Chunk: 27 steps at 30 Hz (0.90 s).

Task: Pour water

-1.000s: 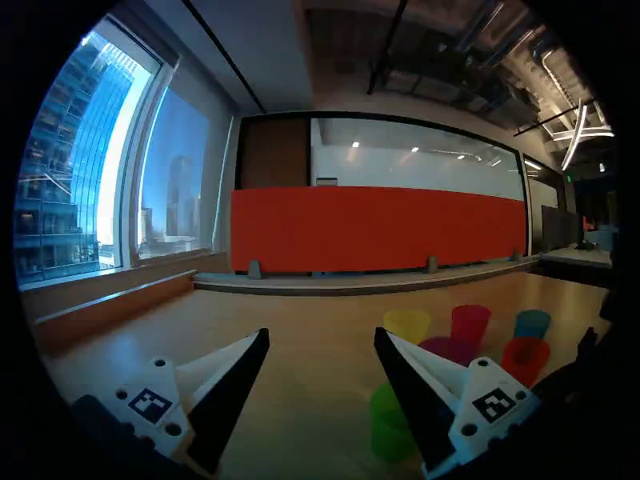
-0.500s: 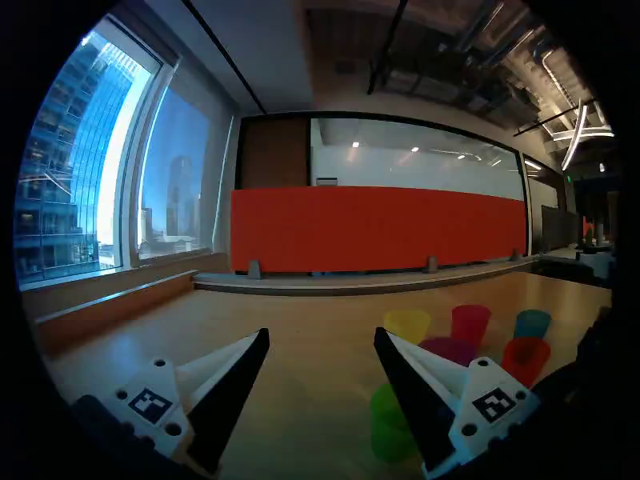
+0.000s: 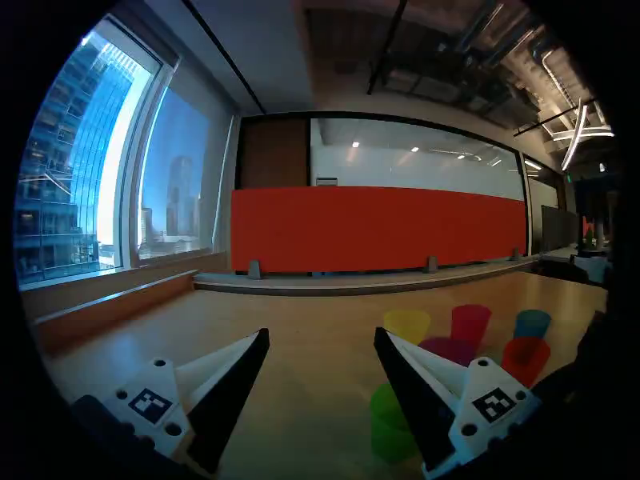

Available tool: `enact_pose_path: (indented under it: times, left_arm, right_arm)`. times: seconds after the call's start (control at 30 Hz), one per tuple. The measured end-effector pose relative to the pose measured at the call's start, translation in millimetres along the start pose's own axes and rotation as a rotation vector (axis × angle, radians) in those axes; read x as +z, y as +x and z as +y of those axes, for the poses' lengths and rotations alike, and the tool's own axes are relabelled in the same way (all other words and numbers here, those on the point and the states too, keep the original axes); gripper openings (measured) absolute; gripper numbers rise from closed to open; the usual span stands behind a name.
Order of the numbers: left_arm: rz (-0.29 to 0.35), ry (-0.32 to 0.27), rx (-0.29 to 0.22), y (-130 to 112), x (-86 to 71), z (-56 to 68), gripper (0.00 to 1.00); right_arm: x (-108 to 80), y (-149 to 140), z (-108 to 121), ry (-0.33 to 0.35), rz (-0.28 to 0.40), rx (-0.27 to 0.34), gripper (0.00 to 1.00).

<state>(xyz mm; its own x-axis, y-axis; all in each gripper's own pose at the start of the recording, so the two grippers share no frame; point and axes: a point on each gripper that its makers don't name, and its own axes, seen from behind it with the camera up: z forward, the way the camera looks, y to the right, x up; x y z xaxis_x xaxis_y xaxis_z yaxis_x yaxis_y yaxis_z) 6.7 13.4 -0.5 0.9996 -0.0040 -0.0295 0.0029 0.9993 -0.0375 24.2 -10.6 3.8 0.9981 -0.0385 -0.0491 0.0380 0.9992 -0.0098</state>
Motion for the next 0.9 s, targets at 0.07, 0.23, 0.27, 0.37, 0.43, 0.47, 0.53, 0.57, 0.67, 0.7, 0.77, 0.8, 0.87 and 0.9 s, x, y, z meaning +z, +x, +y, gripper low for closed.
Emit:
enact_pose_path:
  times: [0.07,0.23,0.27,0.37,0.43,0.47,0.53,0.57,0.67,0.7,0.77,0.8,0.87,0.9]
  left_arm:
    - [0.000,0.000,0.000,0,0.0,0.2,0.98]
    - [0.000,0.000,0.000,0,0.1,0.5,0.98]
    - [0.000,0.000,0.000,0,0.0,0.6,0.98]
    - [0.000,0.000,0.000,0,-0.1,0.8,0.98]
    - [0.000,0.000,0.000,0,-0.1,0.8,0.98]
    - [0.000,0.000,0.000,0,0.0,0.8,0.98]
    - [0.000,0.000,0.000,0,0.1,0.6,0.98]
    - [0.000,0.000,0.000,0,0.2,0.6,0.98]
    - [0.000,0.000,0.000,0,0.1,0.5,0.98]
    - [0.000,0.000,0.000,0,0.1,0.5,0.97]
    - [0.000,0.000,0.000,0,0.1,0.5,0.98]
    - [0.000,0.000,0.000,0,0.0,0.5,0.98]
    - [0.000,0.000,0.000,0,0.0,0.5,0.98]
    - [0.000,0.000,0.000,0,0.0,0.5,0.98]
  right_arm:
    - [0.9,-5,2,-0.001,-0.007,0.007,1.00]
    - [0.7,-12,5,0.002,-0.019,0.033,1.00]
    - [0.5,-13,6,0.002,-0.020,0.037,1.00]
    - [0.0,-17,9,-0.002,-0.027,0.041,1.00]
    - [-0.7,-20,11,-0.004,-0.033,0.041,1.00]
    - [-1.2,-21,12,-0.005,-0.037,0.041,1.00]
    - [-1.7,-22,13,-0.004,-0.041,0.044,1.00]
    - [-1.7,-22,14,-0.003,-0.042,0.046,1.00]
    - [-1.8,-22,14,-0.003,-0.046,0.045,1.00]
    - [-1.8,-23,14,-0.004,-0.046,0.044,1.00]
    - [-1.8,-22,14,-0.005,-0.047,0.045,1.00]
    - [-1.8,-22,14,-0.005,-0.047,0.045,1.00]
    - [-2.0,-22,14,-0.006,-0.047,0.045,1.00]
    - [-2.2,-22,14,-0.007,-0.047,0.045,1.00]
